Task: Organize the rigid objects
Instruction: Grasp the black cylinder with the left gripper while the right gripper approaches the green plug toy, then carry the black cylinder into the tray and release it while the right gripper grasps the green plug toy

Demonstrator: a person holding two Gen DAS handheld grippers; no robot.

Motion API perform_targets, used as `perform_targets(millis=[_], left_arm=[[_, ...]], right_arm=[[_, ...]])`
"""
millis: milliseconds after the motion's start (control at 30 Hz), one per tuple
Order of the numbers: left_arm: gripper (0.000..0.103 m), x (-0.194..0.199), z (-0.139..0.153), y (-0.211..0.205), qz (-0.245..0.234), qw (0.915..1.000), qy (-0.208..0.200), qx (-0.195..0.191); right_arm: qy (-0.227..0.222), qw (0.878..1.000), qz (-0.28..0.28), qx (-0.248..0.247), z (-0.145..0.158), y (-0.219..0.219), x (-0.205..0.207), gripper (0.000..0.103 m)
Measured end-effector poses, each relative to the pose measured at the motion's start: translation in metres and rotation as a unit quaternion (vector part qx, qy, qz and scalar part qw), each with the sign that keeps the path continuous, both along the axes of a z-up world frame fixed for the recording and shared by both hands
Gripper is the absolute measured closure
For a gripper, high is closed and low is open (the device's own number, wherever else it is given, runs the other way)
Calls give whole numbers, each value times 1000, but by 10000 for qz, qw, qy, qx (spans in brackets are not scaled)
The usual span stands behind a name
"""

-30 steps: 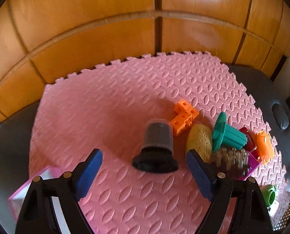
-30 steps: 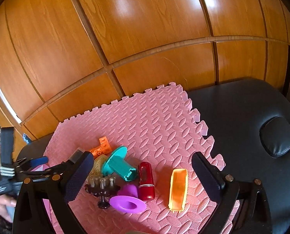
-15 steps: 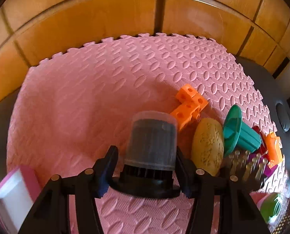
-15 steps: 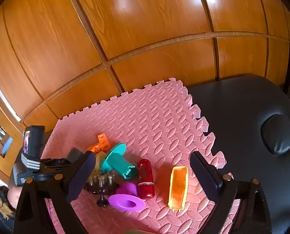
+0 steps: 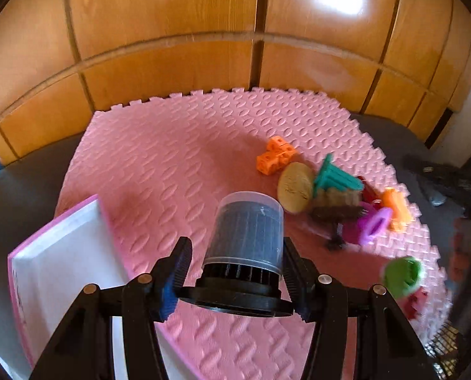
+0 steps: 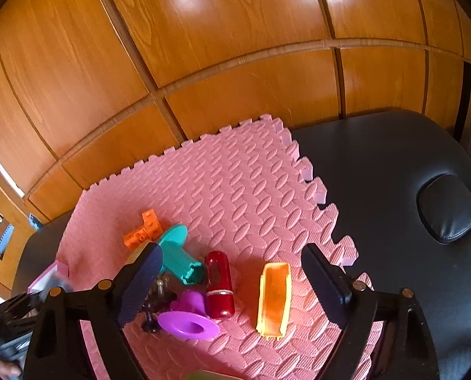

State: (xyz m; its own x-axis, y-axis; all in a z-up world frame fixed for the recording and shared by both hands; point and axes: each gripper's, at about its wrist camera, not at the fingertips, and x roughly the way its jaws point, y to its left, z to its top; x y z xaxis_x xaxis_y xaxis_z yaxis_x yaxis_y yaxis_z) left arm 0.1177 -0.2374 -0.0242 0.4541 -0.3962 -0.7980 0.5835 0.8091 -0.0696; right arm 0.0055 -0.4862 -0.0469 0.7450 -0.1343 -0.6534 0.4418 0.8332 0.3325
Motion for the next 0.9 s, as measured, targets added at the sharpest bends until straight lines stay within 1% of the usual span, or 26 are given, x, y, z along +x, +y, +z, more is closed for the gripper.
perform_targets(millis=[100,200,300,367,467,600,667,800,833,900], left_arm=[[46,-16,8,17,44,9997,30,-219],[46,-29,11,29,17,9997,-24,-235],[46,-40,11,41,-18,9995,-22,-318],[46,-43,9,48,7,9992,38,-406],[46,-50,7,59,46,9986,94,-513],[46,-56,5,68,56,9979,185,-624],[46,-60,5,74,69,9977,181,-656],[46,-64,5,87,171,9970,205,-725],[46,-64,4,91,199,9968,215,-738],[46,-64,4,99,252,9966,225,-755]], right_arm=[[109,9996,190,152,-3,3,0,16],[143,9987,401,294,2,5,-7,16],[248,9980,557,182,13,5,-22,16],[390,9973,620,43,19,3,-34,16],[635,9952,745,-41,22,3,-52,16],[868,9909,1024,2,16,13,-66,16],[966,9880,1204,7,10,27,-67,16],[1158,9839,1358,-61,-7,51,-63,15],[1226,9823,1408,-155,-11,57,-61,13],[1396,9769,1516,-558,-14,69,-55,13]])
